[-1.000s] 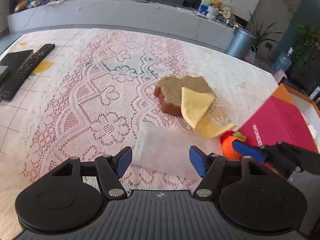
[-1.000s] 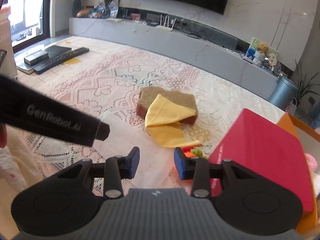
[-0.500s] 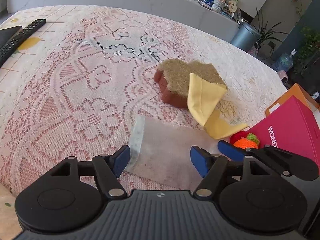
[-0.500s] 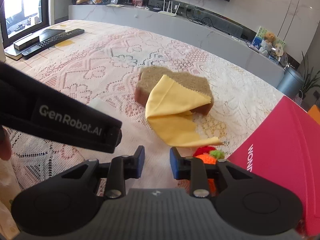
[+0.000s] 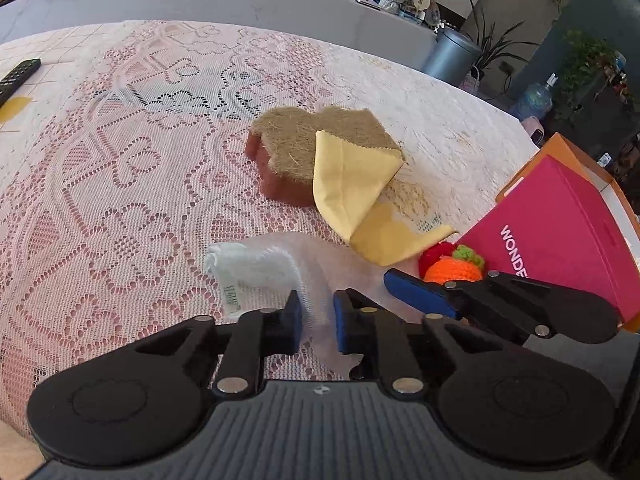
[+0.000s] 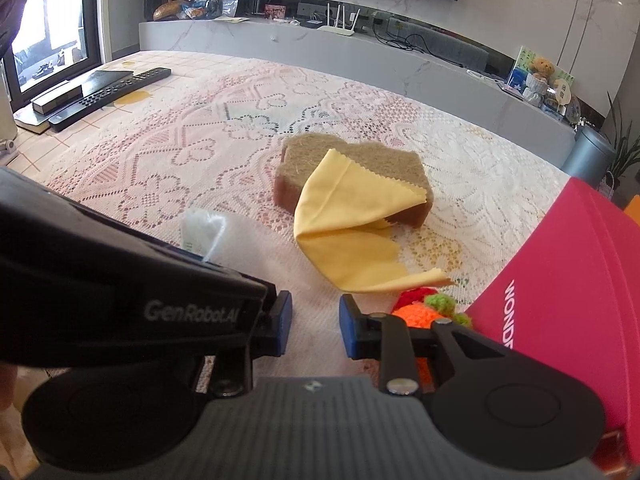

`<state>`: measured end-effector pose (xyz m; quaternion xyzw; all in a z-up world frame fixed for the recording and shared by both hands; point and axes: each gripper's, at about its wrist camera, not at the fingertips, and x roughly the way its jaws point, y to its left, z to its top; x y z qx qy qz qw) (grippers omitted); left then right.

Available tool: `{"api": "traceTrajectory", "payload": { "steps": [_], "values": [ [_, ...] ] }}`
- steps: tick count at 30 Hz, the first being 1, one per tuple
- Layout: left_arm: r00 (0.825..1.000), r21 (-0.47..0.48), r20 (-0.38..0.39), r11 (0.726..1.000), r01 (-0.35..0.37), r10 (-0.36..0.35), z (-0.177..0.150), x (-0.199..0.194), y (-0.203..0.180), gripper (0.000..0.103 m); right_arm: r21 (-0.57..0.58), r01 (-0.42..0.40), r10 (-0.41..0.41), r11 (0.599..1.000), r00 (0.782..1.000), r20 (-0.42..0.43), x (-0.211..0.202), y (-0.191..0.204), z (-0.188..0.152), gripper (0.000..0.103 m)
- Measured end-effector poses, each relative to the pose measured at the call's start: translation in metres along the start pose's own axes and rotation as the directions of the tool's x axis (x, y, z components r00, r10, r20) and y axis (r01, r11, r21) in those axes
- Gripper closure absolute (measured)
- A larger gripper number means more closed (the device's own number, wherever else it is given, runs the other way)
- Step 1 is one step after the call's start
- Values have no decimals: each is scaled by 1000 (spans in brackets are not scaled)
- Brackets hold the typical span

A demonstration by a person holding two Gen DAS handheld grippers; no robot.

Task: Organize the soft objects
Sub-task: 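Grasp the clear plastic bag with the left gripper, then grasp the yellow cloth with the right gripper while the left holds the plastic bag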

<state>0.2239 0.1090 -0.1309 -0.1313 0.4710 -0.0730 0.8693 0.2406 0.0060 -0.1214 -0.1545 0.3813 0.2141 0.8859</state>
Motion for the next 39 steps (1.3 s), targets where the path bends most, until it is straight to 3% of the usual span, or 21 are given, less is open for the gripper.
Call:
{"api": "traceTrajectory", "payload": {
  "steps": [3, 11, 19, 22, 26, 31, 33, 36, 39],
  "values": [
    [1000, 7, 6, 1000, -2, 2, 0, -1, 0, 98, -3, -8, 8, 1000, 1000, 2, -1, 1, 1, 78],
    [993, -38, 109, 998, -48, 52, 3, -21, 9, 100, -9, 27, -26, 1000, 997, 72, -16, -1, 6, 75],
    [973, -95, 170, 985, -143, 157, 9, -29, 24, 100, -7, 46, -45, 999, 994, 96, -9, -7, 21, 58],
    [974, -96, 165, 986, -139, 153, 10, -27, 25, 100, 8, 10, -10, 1000, 997, 80, 1, -8, 29, 46],
    [976, -99, 157, 986, -135, 150, 9, -24, 27, 100, 24, -6, 5, 1000, 999, 50, 18, -8, 33, 45],
    [978, -90, 148, 987, -133, 146, 9, -21, 25, 100, 92, -33, 33, 995, 999, 2, 32, -19, 31, 65],
    [979, -88, 146, 987, -134, 146, 9, -21, 25, 100, 106, -40, 39, 994, 999, 3, 33, -21, 31, 69],
    [979, -88, 147, 988, -129, 141, 9, -21, 25, 100, 88, -50, 50, 995, 999, 3, 33, -19, 32, 93],
    [979, -85, 150, 989, -125, 137, 8, -22, 24, 100, 95, -53, 53, 994, 999, 2, 32, -21, 33, 103]
  ]
}}
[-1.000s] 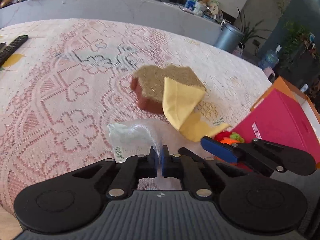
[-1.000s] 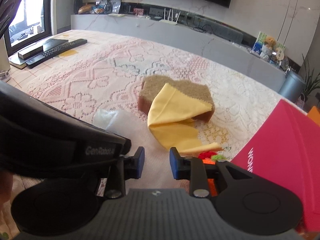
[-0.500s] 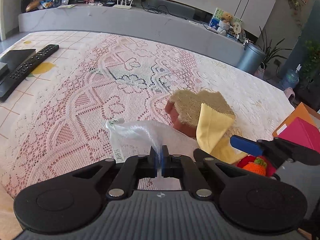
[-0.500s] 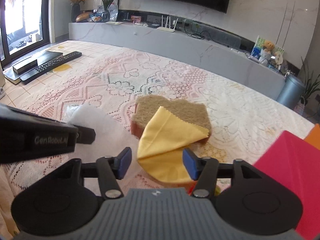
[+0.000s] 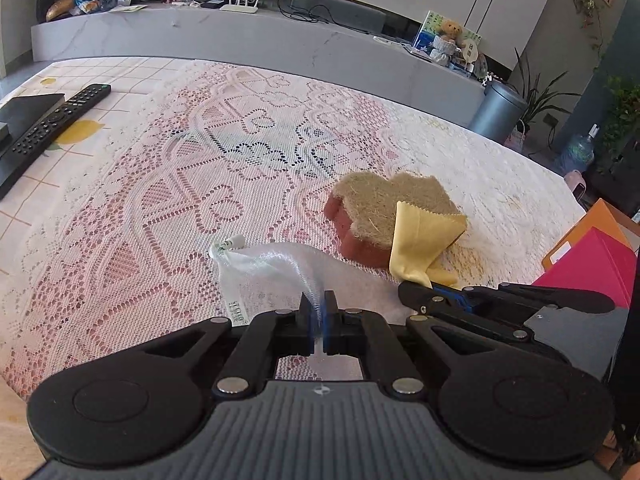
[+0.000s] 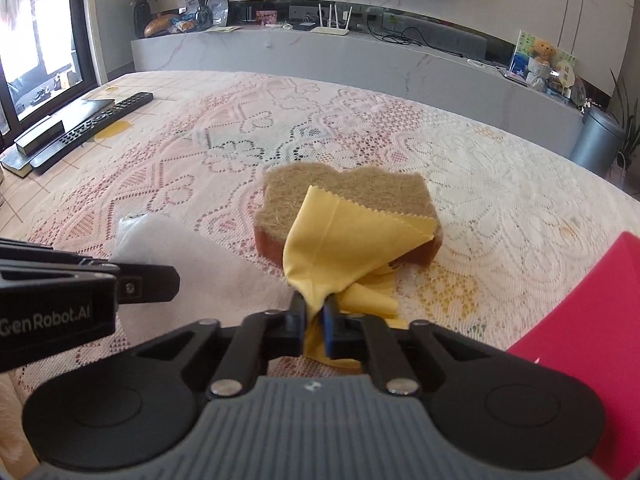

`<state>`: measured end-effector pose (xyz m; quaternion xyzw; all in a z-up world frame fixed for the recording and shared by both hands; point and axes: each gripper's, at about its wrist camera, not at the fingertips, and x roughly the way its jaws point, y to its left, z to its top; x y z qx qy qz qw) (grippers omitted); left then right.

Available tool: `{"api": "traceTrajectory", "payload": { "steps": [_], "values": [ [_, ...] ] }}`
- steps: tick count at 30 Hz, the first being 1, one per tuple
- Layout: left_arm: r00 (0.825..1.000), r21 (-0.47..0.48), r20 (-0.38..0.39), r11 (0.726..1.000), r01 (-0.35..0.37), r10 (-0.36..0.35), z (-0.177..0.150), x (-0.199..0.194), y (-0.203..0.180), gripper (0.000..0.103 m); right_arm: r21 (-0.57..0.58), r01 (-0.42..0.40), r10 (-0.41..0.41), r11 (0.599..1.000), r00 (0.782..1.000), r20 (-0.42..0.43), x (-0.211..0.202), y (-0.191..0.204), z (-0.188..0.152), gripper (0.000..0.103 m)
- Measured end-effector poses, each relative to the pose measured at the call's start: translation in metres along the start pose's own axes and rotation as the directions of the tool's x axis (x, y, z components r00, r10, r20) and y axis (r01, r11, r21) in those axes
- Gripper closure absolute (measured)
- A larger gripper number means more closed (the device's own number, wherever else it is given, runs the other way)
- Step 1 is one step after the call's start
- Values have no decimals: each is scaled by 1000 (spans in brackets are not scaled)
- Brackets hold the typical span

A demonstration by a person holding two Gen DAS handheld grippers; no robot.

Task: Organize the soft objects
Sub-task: 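Grasp the yellow cloth with the right gripper while the left holds the plastic bag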

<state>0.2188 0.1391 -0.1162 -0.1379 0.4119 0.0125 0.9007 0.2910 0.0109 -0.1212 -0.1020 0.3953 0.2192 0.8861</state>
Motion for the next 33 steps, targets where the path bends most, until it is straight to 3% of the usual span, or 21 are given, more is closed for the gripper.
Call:
{"api": "traceTrajectory", "payload": {
  "steps": [6, 13, 23, 33],
  "values": [
    [1000, 21, 29, 1000, -1, 1, -1, -8, -5, 100, -65, 44, -39, 997, 996, 83, -24, 11, 1, 103],
    [993, 18, 119, 1000, -2, 0, -4, -41, -9, 100, -76, 47, -33, 996, 985, 168, -59, 18, 1, 103],
    [985, 18, 170, 1000, -11, 8, -18, -78, -23, 100, -23, 22, -17, 999, 977, 212, -112, 16, -16, 103],
    [979, 98, 202, 995, 9, -29, -44, -111, -59, 100, 46, 21, -32, 999, 969, 243, -178, -2, -45, 103]
  ]
}}
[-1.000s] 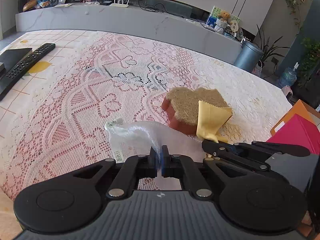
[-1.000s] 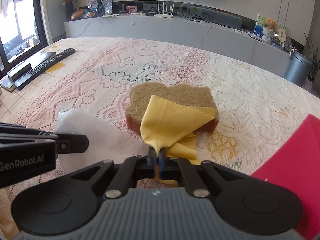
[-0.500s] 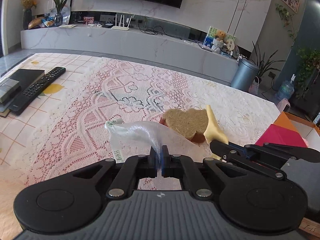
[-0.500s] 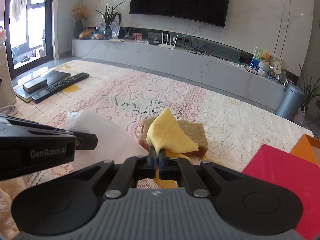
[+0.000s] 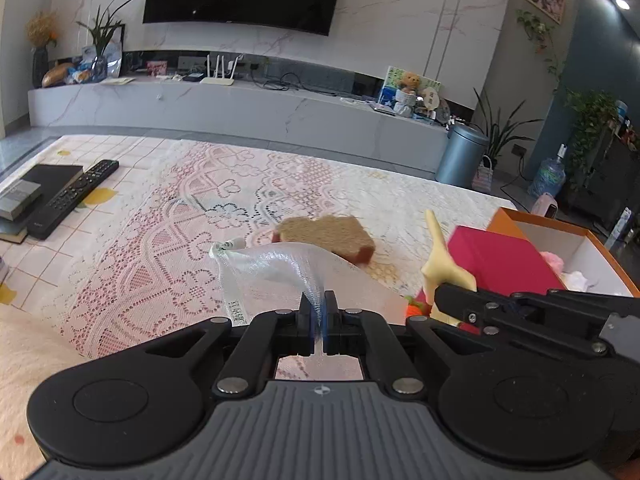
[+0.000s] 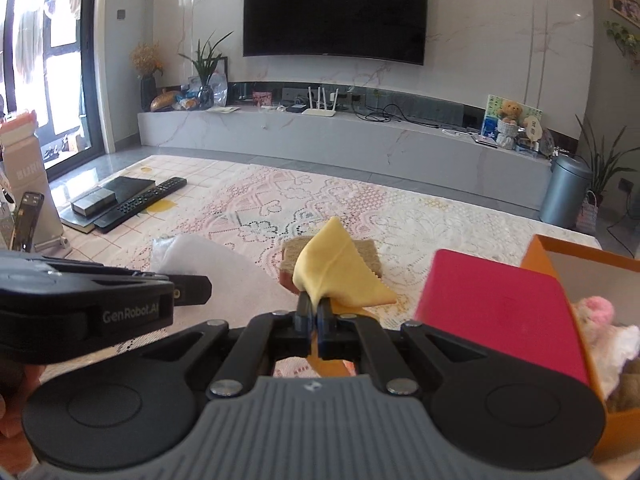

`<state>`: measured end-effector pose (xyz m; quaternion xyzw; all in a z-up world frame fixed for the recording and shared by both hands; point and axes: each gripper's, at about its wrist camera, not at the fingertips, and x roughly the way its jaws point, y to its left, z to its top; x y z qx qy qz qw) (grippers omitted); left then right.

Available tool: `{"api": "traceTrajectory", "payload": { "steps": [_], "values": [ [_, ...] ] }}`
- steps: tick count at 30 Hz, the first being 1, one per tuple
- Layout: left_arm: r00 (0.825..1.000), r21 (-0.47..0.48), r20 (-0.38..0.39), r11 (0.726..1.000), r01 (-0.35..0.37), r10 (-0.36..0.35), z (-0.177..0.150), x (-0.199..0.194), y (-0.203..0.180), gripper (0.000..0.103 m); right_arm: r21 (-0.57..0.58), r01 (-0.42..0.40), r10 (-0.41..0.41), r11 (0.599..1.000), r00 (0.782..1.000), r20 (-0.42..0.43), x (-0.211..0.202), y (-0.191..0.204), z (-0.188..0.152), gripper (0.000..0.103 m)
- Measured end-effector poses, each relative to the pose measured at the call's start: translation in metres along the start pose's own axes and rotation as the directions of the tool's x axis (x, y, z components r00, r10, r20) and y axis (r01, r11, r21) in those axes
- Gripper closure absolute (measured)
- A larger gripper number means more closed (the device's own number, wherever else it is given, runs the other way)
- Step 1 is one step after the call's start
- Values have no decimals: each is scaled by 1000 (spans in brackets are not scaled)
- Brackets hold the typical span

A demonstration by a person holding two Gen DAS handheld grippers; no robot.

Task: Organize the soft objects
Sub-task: 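Grasp the yellow cloth with the right gripper while the left holds the plastic bag, then carry plastic bag and yellow cloth over the orange box and open both grippers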

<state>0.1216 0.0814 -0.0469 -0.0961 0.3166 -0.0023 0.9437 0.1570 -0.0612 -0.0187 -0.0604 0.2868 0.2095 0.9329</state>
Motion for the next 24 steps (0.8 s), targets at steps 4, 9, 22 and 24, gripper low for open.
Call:
{"api": "traceTrajectory", "payload": {
  "steps": [4, 9, 22, 24],
  "values": [
    [1000, 22, 7, 1000, 20, -20, -5, -12, -19, 100, 48, 27, -28, 998, 1000, 12, -25, -16, -5, 103],
    [998, 48, 37, 998, 45, -47, -5, -27, -41, 100, 99, 78, -83, 992, 995, 46, -58, -40, -8, 103],
    [968, 209, 94, 955, 209, -232, 24, -37, -128, 100, 138, 195, -210, 971, 973, 100, -112, -121, 2, 103],
    [959, 224, 83, 943, 247, -271, 31, -30, -142, 100, 132, 211, -224, 969, 969, 101, -115, -132, 7, 103]
  ]
}}
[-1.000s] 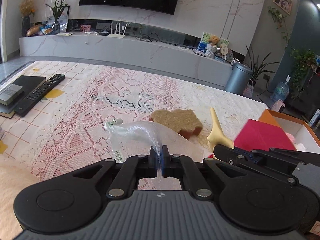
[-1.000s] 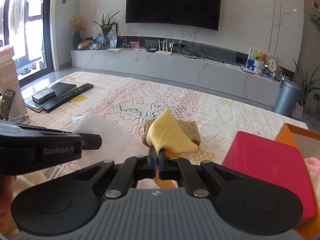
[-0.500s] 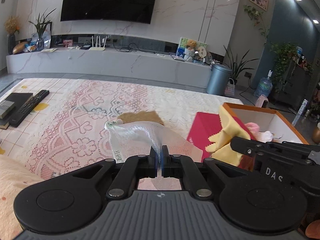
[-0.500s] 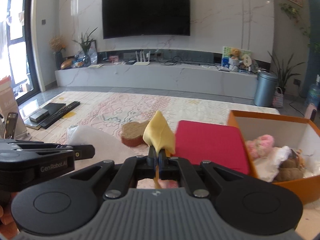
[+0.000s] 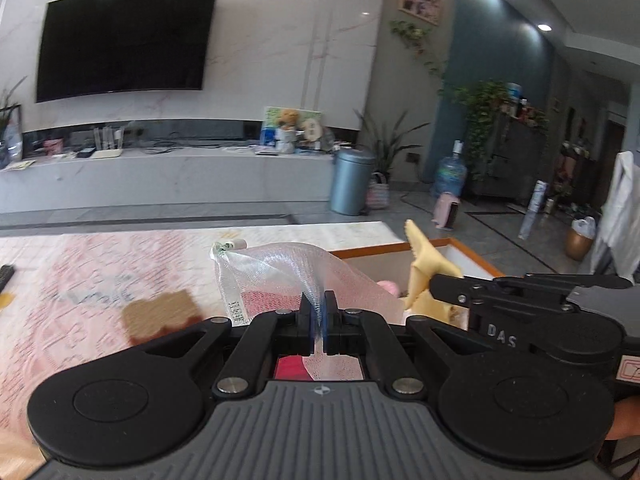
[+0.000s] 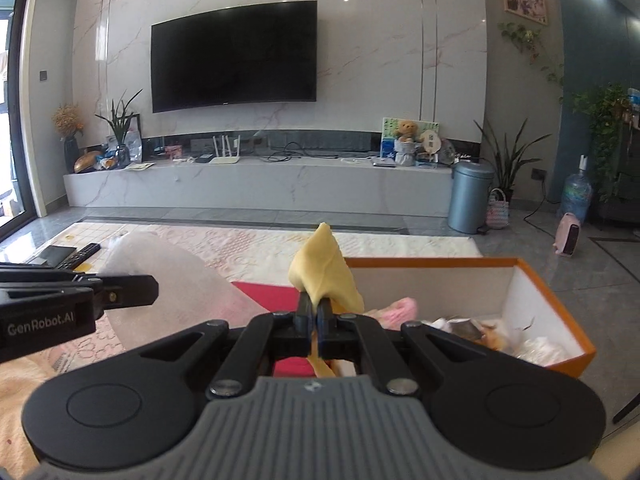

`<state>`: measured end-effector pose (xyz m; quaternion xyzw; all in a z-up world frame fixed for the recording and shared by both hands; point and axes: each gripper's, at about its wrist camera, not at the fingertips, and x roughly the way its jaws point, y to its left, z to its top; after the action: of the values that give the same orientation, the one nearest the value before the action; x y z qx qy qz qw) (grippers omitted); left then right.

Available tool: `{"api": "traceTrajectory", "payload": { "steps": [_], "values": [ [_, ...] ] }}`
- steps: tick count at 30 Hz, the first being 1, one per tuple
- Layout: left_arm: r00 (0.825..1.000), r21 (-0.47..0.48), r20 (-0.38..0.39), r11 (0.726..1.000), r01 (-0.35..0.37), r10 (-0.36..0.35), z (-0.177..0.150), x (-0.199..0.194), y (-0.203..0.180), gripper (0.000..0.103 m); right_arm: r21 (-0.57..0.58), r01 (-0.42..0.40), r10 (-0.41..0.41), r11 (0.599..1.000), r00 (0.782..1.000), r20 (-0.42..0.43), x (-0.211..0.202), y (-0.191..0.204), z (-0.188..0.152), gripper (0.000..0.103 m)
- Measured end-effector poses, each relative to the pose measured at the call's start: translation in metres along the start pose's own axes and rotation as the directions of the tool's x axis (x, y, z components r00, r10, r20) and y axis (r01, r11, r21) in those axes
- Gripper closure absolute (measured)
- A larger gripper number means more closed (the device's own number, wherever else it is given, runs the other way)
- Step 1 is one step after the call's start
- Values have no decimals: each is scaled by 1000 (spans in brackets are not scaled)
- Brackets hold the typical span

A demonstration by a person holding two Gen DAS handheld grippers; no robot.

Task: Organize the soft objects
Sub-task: 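Carry plastic bag and yellow cloth over the orange box and open both grippers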

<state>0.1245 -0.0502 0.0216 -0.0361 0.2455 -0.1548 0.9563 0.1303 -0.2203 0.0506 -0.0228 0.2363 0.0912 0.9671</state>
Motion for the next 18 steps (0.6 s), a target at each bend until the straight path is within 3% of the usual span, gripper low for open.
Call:
{"api": "traceTrajectory", "payload": {
  "steps": [8, 12, 18],
  "values": [
    [992, -13, -43, 993, 121, -121, 36, 55, -20, 100, -17, 58, -59, 998, 998, -25, 17, -47, 27, 103],
    [990, -15, -72, 992, 124, -125, 42, 84, -28, 100, -16, 87, -88, 996, 994, -61, 34, -69, 35, 103],
    [979, 37, -168, 992, 123, -116, 37, 126, -43, 100, 39, 123, -113, 992, 975, -189, 75, -100, 28, 103]
  ]
}}
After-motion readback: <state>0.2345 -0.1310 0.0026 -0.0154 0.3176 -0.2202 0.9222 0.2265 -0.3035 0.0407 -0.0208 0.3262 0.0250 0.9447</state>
